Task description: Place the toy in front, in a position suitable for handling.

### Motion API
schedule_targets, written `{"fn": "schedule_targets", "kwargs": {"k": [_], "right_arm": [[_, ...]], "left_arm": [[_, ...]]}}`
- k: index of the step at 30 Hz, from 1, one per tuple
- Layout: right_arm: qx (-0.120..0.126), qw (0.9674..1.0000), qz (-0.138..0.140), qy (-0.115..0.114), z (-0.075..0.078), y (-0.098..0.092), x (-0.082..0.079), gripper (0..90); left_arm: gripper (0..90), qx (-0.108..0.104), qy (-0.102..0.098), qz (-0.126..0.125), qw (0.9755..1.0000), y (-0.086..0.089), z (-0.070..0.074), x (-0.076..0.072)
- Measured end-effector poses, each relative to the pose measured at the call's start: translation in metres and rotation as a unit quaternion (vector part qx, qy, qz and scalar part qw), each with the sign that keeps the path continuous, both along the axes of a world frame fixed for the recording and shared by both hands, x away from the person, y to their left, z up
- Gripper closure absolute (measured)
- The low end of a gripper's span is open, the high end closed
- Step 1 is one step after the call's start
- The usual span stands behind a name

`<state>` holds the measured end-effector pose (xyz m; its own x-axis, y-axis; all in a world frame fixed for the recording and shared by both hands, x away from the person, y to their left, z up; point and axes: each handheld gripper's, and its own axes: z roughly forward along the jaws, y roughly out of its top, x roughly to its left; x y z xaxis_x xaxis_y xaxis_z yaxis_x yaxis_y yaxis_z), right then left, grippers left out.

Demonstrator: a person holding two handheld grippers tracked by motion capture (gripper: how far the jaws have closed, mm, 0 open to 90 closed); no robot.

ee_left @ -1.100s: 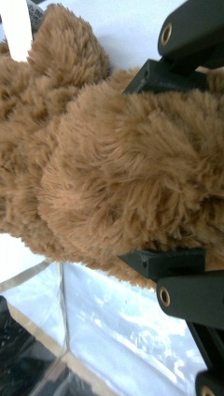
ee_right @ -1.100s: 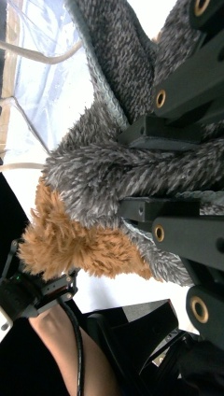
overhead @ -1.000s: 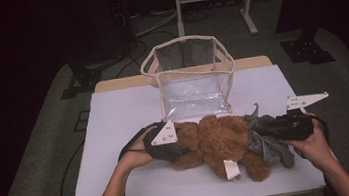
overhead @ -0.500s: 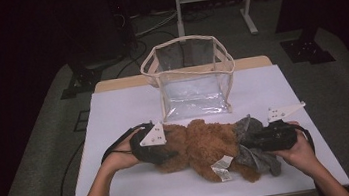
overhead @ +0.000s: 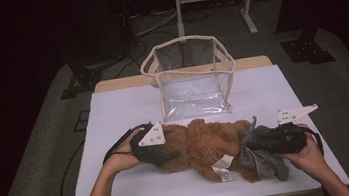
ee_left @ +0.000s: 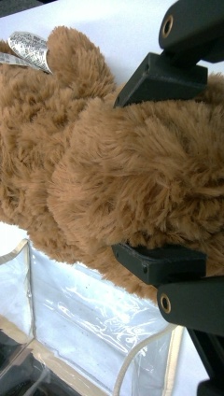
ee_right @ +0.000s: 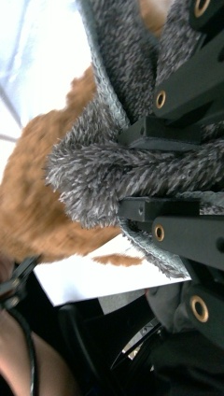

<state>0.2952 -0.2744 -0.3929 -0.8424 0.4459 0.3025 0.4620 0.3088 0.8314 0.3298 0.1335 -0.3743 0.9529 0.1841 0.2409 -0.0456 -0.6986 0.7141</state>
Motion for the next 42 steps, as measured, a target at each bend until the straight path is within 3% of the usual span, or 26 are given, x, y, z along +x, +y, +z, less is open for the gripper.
{"fn": "schedule_targets", "kwargs": {"k": [4,6,10,13,18,23,24,25,27,30,31,36,37,38,42], "right_arm": [[-0.01,0.9998,0.018,-0.002,-0.001,0.014,0.002,69.8],[-0.026,0.9993,0.027,0.009,-0.013,0.023,0.002,69.7],[-0.043,0.9986,0.025,0.02,-0.023,0.021,-0.001,69.8],[-0.041,0.9987,0.014,0.025,-0.023,0.012,-0.002,69.8],[-0.017,0.9998,0.003,0.008,-0.005,0.002,0.001,69.8],[0.009,0.9995,0.01,-0.028,0.028,0.007,0.01,69.8],[0.009,0.9995,0.01,-0.028,0.028,0.007,0.01,69.8],[0.008,0.9991,0.018,-0.038,0.041,0.016,0.015,69.8],[0.003,0.9984,0.032,-0.047,0.052,0.029,0.022,69.8],[-0.006,0.9976,0.046,-0.052,0.058,0.045,0.029,69.7],[-0.017,0.9964,0.059,-0.058,0.06,0.061,0.034,69.7],[-0.048,0.9945,0.074,-0.056,0.048,0.088,0.043,69.7],[-0.048,0.9945,0.074,-0.056,0.048,0.088,0.043,69.7],[-0.065,0.9939,0.069,-0.057,0.039,0.09,0.044,69.7],[-0.061,0.9949,0.062,-0.051,0.029,0.085,0.043,69.9]], "left_arm": [[32.4,-0.003,0.001,0.003,1.0,0.001,-0.001,0.002],[32.1,-0.01,0.005,0.006,0.9999,0.002,-0.003,0.002],[32.1,-0.017,0.008,0.008,0.9998,0.003,-0.003,0.003],[32.1,-0.02,0.009,0.005,0.9998,0.002,-0.004,0.003],[32.3,-0.019,0.007,0.002,0.9998,0.0,-0.004,0.0],[33.0,-0.015,0.003,-0.005,0.9999,-0.003,-0.003,-0.001],[33.1,-0.015,0.003,-0.005,0.9999,-0.003,-0.003,-0.001],[33.2,-0.018,0.002,-0.007,0.9998,-0.005,-0.003,-0.002],[33.2,-0.019,0.001,-0.009,0.9998,-0.007,-0.003,-0.002],[33.2,-0.022,0.0,-0.009,0.9997,-0.008,-0.003,-0.003],[33.2,-0.022,-0.002,-0.011,0.9997,-0.009,-0.003,-0.002],[33.1,-0.028,-0.003,-0.011,0.9995,-0.007,-0.005,-0.003],[33.0,-0.028,-0.003,-0.011,0.9995,-0.007,-0.005,-0.003],[32.0,-0.033,-0.004,-0.01,0.9994,-0.006,-0.005,-0.003],[27.8,-0.05,-0.004,-0.006,0.9987,-0.001,-0.001,-0.002]]}}
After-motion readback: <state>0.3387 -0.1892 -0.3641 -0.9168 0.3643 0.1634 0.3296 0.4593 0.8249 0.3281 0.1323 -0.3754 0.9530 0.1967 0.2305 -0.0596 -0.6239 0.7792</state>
